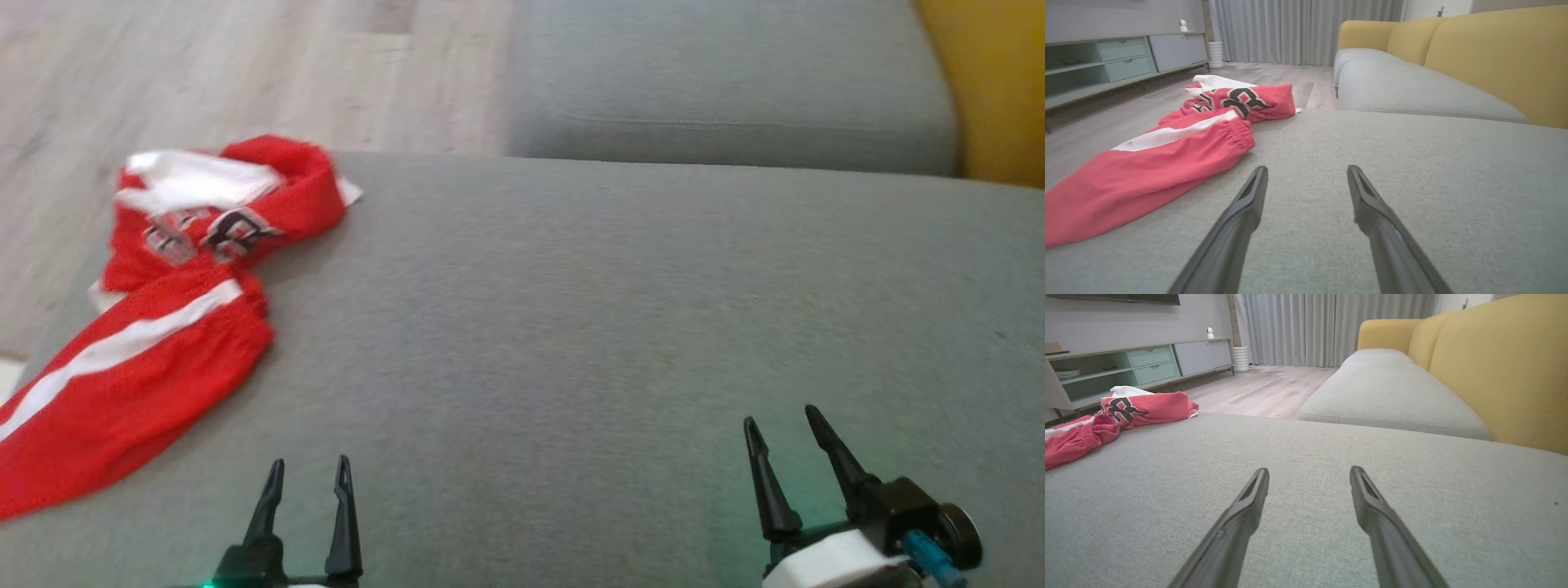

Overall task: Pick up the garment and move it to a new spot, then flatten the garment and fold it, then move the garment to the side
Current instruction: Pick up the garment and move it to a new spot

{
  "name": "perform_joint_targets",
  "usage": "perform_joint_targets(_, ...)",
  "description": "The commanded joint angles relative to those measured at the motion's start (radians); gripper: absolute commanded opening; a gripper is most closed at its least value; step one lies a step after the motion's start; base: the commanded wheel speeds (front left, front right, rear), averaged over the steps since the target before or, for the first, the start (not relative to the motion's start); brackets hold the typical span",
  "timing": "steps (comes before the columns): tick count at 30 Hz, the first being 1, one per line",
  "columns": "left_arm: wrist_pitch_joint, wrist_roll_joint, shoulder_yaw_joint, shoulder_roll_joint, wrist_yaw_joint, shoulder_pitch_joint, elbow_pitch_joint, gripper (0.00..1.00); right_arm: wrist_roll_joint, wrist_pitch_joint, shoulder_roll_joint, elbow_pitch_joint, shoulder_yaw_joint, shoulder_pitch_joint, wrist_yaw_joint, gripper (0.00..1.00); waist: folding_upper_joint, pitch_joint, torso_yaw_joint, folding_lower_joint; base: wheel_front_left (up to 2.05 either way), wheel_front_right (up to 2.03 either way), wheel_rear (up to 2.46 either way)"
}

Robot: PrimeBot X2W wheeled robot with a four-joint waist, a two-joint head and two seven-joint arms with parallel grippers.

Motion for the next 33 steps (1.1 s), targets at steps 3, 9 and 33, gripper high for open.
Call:
perform_joint_targets(3,-0.003,0.006,0.033,0.024,0.01,-0.043,-0.049,1.0,-0.002,-0.012,-0.009,-0.046,0.013,-0.018,0.008,1.0,0.0,0.013,0.13,-0.0001,0.0,0.0,0.0)
perform_joint_targets(9,0.007,0.002,0.039,0.039,0.017,-0.036,-0.067,1.0,0.01,-0.012,-0.009,-0.048,0.036,-0.025,0.008,1.0,0.0,0.016,0.275,-0.0001,0.0,0.0,0.0)
perform_joint_targets(33,0.075,-0.001,0.238,0.282,0.036,-0.201,-0.415,1.0,-0.081,-0.008,-0.009,-0.088,0.026,-0.074,0.008,1.0,0.0,0.12,0.338,-0.0001,0.0,0.0,0.0)
